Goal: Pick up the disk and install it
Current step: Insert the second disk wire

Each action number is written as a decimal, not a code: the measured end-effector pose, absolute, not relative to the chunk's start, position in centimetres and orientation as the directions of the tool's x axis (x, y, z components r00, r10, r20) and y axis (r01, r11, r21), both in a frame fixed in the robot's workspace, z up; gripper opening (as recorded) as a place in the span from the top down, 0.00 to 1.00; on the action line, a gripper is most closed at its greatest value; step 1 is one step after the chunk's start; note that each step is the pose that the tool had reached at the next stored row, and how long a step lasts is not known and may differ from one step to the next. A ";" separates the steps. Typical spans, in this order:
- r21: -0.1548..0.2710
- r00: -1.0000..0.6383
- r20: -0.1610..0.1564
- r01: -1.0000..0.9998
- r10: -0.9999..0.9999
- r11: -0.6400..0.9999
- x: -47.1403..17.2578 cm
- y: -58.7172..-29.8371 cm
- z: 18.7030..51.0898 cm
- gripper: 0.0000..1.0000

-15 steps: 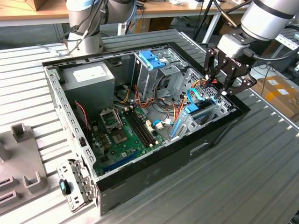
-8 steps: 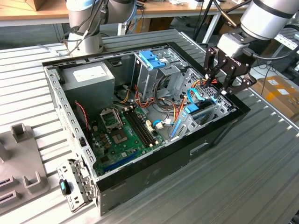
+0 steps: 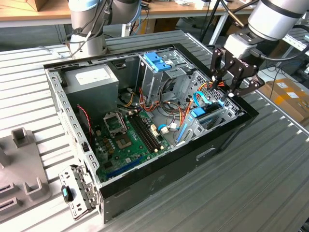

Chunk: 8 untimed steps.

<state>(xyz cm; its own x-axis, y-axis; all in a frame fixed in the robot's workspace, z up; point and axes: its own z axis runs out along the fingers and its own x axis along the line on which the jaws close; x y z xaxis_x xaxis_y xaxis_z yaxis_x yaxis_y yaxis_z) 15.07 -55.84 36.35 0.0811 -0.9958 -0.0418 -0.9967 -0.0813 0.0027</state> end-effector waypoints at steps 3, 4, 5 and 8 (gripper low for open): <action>0.003 0.081 -0.042 -0.997 -0.996 -0.081 15.1 -55.8 36.3 0.52; 0.003 0.081 -0.042 -0.997 -0.996 -0.081 15.1 -55.8 36.3 0.52; 0.003 0.081 -0.042 -0.997 -0.996 -0.081 15.1 -55.8 36.3 0.52; 0.003 0.081 -0.042 -0.997 -0.996 -0.081 15.1 -55.7 36.4 0.52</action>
